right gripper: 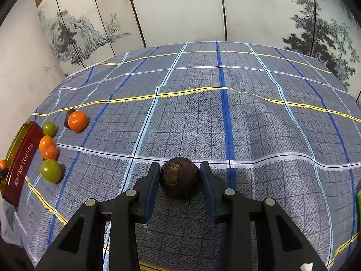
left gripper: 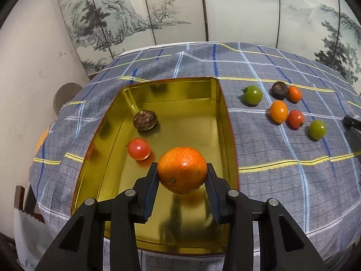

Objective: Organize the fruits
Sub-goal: 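Lower the orange into the gold tin and open the left gripper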

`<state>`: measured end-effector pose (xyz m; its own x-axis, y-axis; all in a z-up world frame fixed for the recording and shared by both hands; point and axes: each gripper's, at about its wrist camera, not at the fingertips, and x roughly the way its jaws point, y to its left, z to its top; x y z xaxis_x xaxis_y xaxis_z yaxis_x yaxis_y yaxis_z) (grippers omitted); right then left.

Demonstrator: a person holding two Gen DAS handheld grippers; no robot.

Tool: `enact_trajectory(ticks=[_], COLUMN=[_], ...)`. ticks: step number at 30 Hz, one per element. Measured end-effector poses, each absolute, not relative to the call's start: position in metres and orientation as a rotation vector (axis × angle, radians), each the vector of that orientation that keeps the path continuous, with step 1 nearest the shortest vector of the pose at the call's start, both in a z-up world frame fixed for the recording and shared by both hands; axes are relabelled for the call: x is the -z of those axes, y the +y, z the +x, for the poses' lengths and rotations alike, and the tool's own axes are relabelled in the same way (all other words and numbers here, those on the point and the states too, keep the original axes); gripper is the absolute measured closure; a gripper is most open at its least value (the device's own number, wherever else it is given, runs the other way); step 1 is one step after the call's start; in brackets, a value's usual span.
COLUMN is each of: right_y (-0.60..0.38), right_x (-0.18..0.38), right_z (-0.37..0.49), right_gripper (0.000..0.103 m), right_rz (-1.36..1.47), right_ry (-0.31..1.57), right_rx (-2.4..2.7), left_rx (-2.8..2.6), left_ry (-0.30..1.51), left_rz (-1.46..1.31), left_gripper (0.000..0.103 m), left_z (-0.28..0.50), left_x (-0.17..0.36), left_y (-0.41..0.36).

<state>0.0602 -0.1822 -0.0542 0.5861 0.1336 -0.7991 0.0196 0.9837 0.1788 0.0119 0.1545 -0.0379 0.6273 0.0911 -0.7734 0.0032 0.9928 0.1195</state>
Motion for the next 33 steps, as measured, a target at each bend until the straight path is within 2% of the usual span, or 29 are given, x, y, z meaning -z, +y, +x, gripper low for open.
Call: enact_trajectory(ticks=[33], right_y=[-0.18], right_x=[0.054], right_z=[0.06], right_gripper=[0.069], right_rz=[0.167], right_ry=[0.944], right_rx=[-0.063], left_rx=[-0.051], left_ry=[0.907], left_rz=[0.027], left_gripper=[0.062], left_z=[0.029], left_x=[0.055], left_y=[0.177])
